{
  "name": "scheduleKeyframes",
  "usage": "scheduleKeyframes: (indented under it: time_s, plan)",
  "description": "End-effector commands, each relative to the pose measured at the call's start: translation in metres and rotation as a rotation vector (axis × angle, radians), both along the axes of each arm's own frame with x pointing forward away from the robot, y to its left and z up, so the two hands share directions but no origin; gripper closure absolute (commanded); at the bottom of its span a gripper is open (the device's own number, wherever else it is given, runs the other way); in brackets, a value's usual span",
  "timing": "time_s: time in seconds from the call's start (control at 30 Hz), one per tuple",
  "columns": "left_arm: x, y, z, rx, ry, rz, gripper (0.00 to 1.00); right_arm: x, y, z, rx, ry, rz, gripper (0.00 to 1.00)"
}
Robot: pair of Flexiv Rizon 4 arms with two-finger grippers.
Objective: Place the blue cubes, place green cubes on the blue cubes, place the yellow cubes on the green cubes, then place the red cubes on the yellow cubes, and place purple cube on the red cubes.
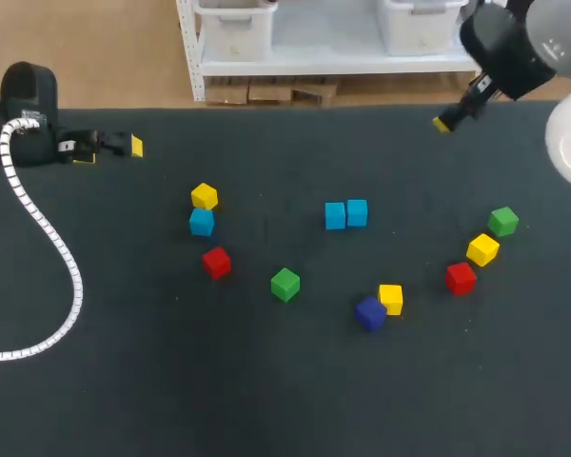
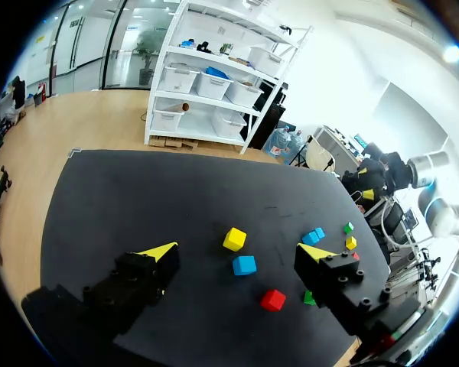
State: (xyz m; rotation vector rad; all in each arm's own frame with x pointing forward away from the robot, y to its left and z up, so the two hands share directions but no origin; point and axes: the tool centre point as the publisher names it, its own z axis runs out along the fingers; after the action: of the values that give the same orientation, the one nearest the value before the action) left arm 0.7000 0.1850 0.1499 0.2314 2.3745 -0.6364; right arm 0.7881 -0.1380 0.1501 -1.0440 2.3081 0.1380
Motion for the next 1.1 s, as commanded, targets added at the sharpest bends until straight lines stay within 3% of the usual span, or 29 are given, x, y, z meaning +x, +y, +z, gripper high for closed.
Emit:
scheduleKeyframes:
  time_s: [0.03, 0.2, 0.47, 0.6, 0.67, 1.1]
  plan:
    - [0.000, 0.000, 0.000, 0.000, 0.000, 0.000, 0.00, -0.013, -0.013, 0.015, 0.008, -0.063, -0.064, 0.00]
    - [0.000, 0.000, 0.000, 0.000, 0.000, 0.000, 0.00, -0.011, -0.018, 0.024, 0.032, -0.107, -0.166, 0.00]
    - [0.000, 0.000, 0.000, 0.000, 0.000, 0.000, 0.00, -0.005, -0.040, 0.026, 0.096, -0.096, -0.327, 0.00]
    - [0.000, 0.000, 0.000, 0.000, 0.000, 0.000, 0.00, -0.004, -0.046, 0.021, 0.086, -0.054, -0.336, 0.00]
    - [0.000, 0.000, 0.000, 0.000, 0.000, 0.000, 0.00, -0.003, -0.042, 0.019, 0.039, -0.021, -0.315, 0.00]
    - [0.000, 0.000, 0.000, 0.000, 0.000, 0.000, 0.00, -0.003, -0.042, 0.019, 0.039, -0.021, -0.315, 0.00]
